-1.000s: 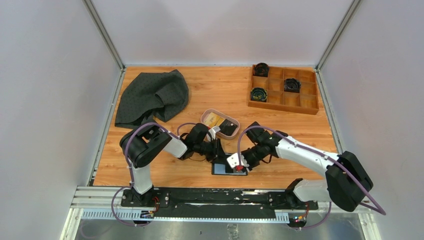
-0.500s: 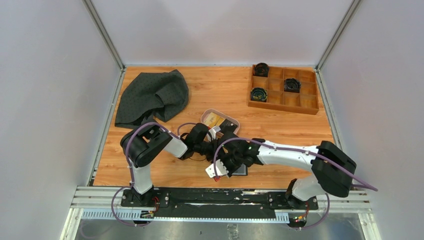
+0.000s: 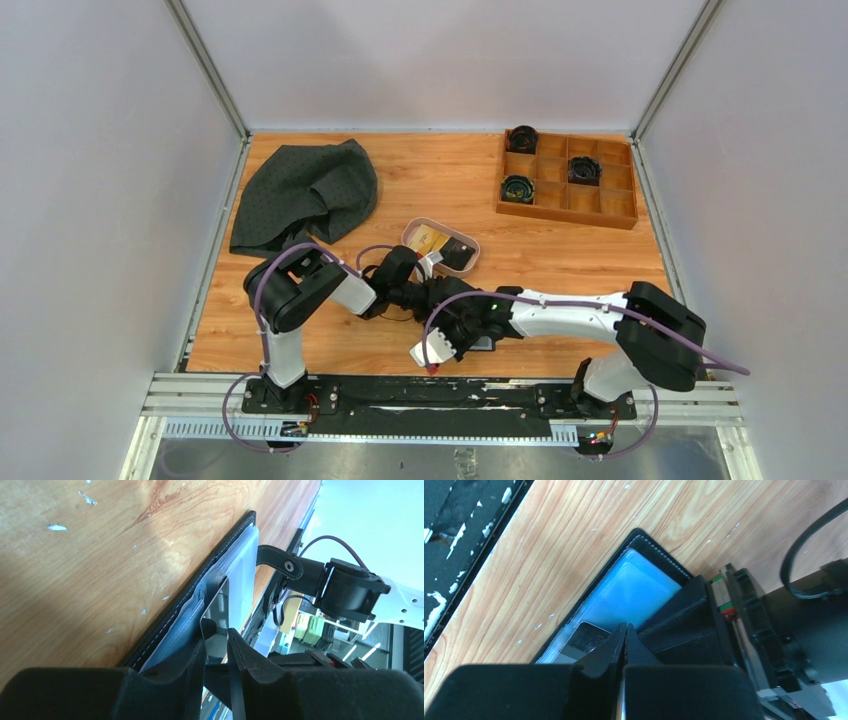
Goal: Put the credit cards into the card holder
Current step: Insert the credit card into the card holder.
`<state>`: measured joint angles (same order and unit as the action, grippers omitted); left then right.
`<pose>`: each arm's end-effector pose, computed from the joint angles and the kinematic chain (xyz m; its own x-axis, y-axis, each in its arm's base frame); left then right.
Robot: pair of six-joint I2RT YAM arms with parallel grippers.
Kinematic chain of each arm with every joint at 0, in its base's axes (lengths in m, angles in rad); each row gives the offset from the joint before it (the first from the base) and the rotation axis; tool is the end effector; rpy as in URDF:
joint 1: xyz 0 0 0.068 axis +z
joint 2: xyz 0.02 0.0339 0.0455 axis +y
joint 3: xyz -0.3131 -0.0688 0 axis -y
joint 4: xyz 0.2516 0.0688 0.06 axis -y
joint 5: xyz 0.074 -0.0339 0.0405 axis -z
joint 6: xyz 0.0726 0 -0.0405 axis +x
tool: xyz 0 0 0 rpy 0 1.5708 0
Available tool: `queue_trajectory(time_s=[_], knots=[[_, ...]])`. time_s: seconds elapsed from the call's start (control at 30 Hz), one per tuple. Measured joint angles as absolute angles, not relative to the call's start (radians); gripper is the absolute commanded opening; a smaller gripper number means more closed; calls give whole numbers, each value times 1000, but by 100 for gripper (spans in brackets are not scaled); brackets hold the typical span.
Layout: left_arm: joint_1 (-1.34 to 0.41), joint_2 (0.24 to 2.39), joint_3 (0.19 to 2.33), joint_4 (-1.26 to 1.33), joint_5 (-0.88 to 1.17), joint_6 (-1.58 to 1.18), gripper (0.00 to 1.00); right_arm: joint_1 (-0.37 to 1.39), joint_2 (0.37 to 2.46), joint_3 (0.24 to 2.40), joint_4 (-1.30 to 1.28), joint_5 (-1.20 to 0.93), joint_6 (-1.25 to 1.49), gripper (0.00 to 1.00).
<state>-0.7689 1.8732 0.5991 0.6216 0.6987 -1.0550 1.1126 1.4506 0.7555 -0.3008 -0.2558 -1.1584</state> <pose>0.2170 -0.2749 0.1106 -0.9979 0.0387 -0.0522 0.0642 0.4634 -0.8838 0.1129 0.2705 0.1882 0.7019 -0.5807 -0.4125 -0.7123 -0.5675 -0.4131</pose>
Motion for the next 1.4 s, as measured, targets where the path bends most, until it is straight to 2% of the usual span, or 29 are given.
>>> queue_trajectory(time_s=[0.73, 1.17, 1.4], knots=[[-767, 1889, 608, 642, 720, -1055, 35, 1070, 1343, 690, -387, -193, -1185, 0], [-768, 1792, 597, 572, 646, -1021, 41, 854, 1224, 729, -478, -506, -1102, 2], [-760, 1688, 528, 565, 594, -995, 28, 822, 1268, 762, -471, -557, -1040, 2]])
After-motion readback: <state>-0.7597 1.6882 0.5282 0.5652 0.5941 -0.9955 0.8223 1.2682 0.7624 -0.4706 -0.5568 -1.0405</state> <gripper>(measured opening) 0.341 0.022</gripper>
